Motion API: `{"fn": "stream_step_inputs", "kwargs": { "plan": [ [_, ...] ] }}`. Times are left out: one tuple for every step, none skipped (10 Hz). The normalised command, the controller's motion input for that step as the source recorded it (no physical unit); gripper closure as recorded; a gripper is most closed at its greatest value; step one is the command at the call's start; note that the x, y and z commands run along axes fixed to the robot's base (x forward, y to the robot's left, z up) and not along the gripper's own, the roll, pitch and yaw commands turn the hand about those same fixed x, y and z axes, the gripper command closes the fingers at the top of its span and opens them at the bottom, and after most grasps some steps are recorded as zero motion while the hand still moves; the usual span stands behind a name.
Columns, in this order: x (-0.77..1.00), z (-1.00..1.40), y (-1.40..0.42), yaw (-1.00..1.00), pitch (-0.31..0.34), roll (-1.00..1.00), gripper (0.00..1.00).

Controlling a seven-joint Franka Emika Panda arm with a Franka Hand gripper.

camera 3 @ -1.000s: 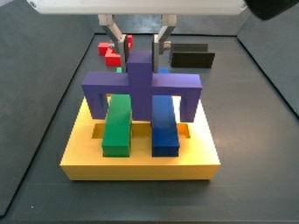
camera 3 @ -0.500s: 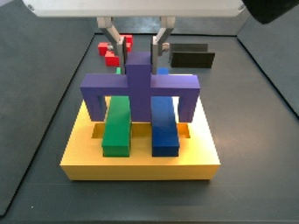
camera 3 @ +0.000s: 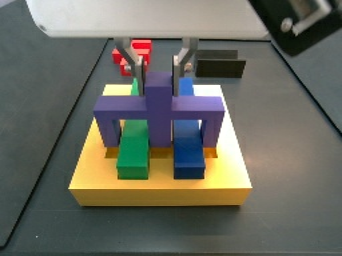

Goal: Pick up the purple object. Move up. Move to above the board. Insert the purple object.
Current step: Insert the purple object.

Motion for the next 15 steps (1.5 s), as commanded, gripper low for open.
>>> {"fn": "stream_step_inputs", "kwargs": {
  "plan": [
    [0.08, -0.11, -0.07, 0.00, -0.001, 0.00, 1.00],
    [0.06, 0.00, -0.10, 0.00, 0.000, 0.00, 1.00],
    [0.04, 0.00, -0.11, 0.00, 0.000, 0.00, 1.00],
    [0.06, -0.07, -0.08, 0.00, 0.000, 0.01, 1.00],
    [0.11, -0.10, -0.04, 0.00, 0.000, 0.03, 1.00],
    [0.11, -0.13, -0.05, -0.01, 0.000, 0.07, 1.00],
    [0.09, -0.15, -0.07, -0.01, 0.000, 0.09, 1.00],
    [0.07, -0.14, -0.10, -0.02, 0.000, 0.07, 1.00],
    [0.07, -0.14, -0.10, -0.02, 0.000, 0.09, 1.00],
    [0.08, -0.15, -0.07, 0.00, 0.000, 0.18, 1.00],
    [0.10, -0.17, -0.02, 0.00, 0.027, 0.27, 1.00],
    [0.09, -0.19, 0.00, 0.00, 0.044, 0.31, 1.00],
    [0.10, -0.18, 0.00, 0.00, 0.043, 0.30, 1.00],
    [0.06, -0.23, 0.00, 0.00, 0.026, 0.28, 1.00],
    [0.00, -0.42, -0.03, 0.00, -0.017, 0.14, 1.00]
  ]
}}
